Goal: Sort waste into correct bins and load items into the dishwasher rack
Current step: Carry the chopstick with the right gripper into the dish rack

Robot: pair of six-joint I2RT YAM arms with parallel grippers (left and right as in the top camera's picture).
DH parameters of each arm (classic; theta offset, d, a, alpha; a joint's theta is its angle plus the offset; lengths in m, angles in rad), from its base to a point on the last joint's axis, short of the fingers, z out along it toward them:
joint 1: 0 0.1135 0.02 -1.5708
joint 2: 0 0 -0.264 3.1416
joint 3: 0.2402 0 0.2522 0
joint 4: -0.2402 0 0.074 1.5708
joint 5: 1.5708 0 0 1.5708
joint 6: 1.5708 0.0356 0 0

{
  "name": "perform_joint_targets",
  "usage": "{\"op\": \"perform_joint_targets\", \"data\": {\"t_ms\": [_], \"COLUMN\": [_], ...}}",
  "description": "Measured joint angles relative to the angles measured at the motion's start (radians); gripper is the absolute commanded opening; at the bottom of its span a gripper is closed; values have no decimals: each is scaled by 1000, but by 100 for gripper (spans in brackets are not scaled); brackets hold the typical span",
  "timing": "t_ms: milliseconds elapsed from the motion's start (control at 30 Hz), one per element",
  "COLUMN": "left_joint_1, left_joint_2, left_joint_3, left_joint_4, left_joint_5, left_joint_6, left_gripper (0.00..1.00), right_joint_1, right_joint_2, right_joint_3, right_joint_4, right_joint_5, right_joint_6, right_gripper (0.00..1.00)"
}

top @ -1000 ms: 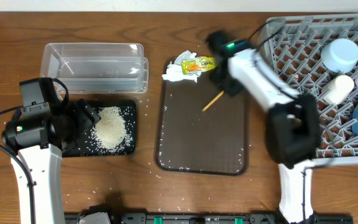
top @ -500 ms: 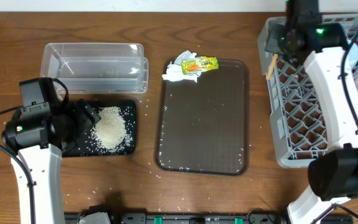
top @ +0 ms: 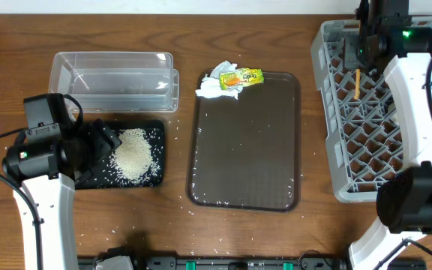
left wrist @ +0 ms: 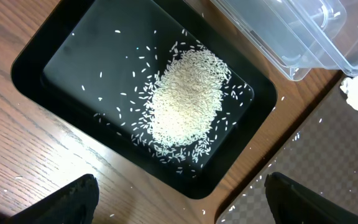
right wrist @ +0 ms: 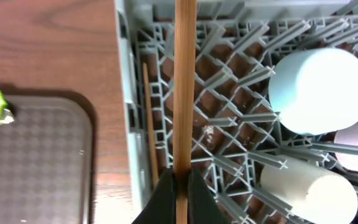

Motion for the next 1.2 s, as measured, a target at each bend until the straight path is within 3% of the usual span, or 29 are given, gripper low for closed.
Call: {"op": "perform_joint_targets", "data": {"t_ms": [167,333,633,733,833,1200], "left_joint_1": [0,0,0,0,0,0], "left_joint_2": [0,0,0,0,0,0], "left_joint_3": [0,0,0,0,0,0], "left_joint_4": [0,0,0,0,0,0], "left_joint_5": [0,0,0,0,0,0], "left_joint_6": [0,0,0,0,0,0], "left_gripper": [89,88,88,88,88,88], "right_joint_1": [-15,-17,-17,-17,-17,-6], "right_joint_2": [46,82,94,94,94,94], "right_joint_3": [0,0,0,0,0,0], "right_joint_4": [-26,-41,-103,-121,-125,-33], "right_joint_5": [-10,-33,-60,-71,-111,-514], "right_joint_6": [-27,-35,-37,-15,23,146], "right_gripper": [3,44,62,74,99,99]}}
